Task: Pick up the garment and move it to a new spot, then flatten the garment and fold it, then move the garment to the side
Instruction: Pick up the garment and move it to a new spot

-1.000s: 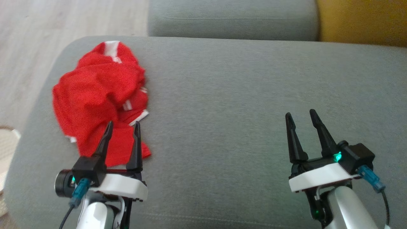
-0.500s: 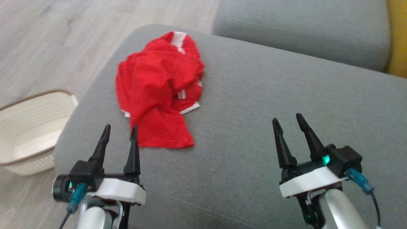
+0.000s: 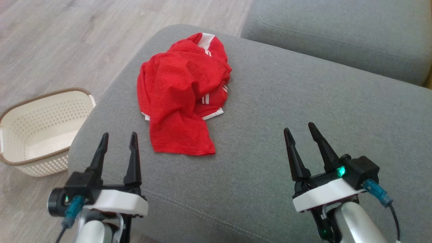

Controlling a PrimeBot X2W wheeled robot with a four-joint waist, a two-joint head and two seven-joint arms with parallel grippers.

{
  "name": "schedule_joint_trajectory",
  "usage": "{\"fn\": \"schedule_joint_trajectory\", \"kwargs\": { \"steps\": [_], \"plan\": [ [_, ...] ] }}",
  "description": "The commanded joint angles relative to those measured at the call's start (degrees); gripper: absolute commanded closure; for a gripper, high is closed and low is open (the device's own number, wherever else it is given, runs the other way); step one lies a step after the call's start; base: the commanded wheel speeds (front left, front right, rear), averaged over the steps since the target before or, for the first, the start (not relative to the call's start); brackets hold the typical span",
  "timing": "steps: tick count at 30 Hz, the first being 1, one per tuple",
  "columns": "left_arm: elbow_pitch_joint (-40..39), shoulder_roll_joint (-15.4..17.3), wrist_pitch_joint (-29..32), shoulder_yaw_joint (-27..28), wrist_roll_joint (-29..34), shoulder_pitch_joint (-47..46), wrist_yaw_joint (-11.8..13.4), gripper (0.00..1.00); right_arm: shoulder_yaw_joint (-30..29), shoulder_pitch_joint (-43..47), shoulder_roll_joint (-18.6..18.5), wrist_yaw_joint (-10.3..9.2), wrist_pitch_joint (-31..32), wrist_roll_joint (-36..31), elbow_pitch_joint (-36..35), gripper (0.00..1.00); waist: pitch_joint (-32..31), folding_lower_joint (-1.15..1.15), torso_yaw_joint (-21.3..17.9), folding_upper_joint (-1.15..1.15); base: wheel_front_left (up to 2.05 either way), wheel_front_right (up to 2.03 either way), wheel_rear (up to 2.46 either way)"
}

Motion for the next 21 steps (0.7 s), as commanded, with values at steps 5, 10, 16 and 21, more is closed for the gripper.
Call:
{"fn": "schedule_joint_trajectory", "kwargs": {
  "steps": [5,10,16,21],
  "plan": [
    [-1.84,0.07,-0.7,5.05,0.08,-3.65,-1.23,0.0,0.41,-1.63,-0.29,-0.04,-0.61,-0.38,-2.01,0.0,2.43,0.0,-2.44,0.0,0.0,0.0,0.0],
    [1.7,1.42,-0.7,7.01,0.24,-8.34,-4.58,0.0,-2.08,-2.81,-0.29,-0.04,-0.61,-2.24,-2.93,0.0,6.05,0.0,-4.68,0.0,0.0,0.0,0.0],
    [14.04,4.19,1.3,6.22,-1.15,-19.77,-7.86,0.0,-6.72,-4.63,-0.29,-0.04,-0.61,-4.88,-4.91,0.0,11.05,0.0,-6.84,0.0,0.0,0.0,0.0],
    [21.29,5.86,6.44,5.89,-3.95,-28.87,-9.06,0.0,-8.25,-6.02,-0.29,-0.04,-0.53,-6.16,-6.1,0.0,14.21,0.0,-8.52,0.0,0.0,0.0,0.0]
  ]
}}
